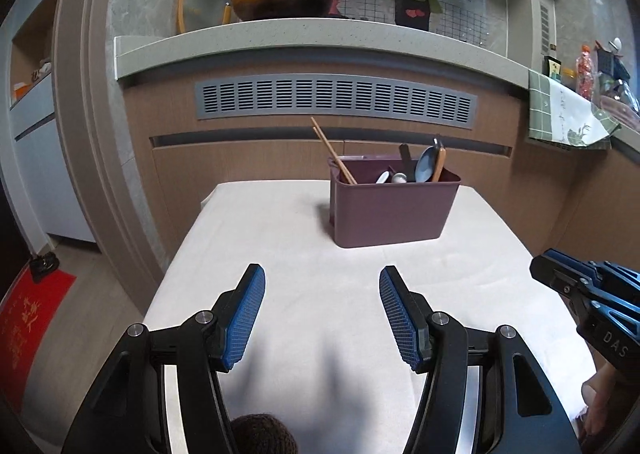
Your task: Organize utensils
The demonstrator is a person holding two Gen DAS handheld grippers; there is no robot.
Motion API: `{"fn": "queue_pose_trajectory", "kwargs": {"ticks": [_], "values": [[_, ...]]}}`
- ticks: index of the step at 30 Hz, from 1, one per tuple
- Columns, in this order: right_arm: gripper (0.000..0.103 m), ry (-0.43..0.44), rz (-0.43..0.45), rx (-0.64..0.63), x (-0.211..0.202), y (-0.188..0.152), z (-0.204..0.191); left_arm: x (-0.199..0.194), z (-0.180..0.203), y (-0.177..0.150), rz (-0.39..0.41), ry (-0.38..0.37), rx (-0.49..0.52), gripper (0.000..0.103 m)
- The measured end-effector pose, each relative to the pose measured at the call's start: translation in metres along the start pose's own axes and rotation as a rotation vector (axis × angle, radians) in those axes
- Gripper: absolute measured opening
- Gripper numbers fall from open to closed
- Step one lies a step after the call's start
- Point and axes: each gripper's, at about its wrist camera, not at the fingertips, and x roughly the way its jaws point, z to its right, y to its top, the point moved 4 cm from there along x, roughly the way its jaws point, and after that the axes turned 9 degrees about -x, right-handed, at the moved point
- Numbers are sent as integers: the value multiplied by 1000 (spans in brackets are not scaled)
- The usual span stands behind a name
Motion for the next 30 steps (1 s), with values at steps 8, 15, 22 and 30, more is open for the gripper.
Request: {"fn": "queue_pose_trajectory", "kwargs": {"ticks": [8,15,22,30], "values": [[19,0,-3,-9,1,0,1,1,7,-1,-18,-26,8,60],[20,0,-8,-8,2,-1,3,6,7,-2,-35,-35,3,60],[20,-3,-10,-3,4,-1,3,9,6,-4,-45,-39,0,60],[20,-8,-13,-1,4,-2,4,10,6,-5,-46,-40,1,60]]}}
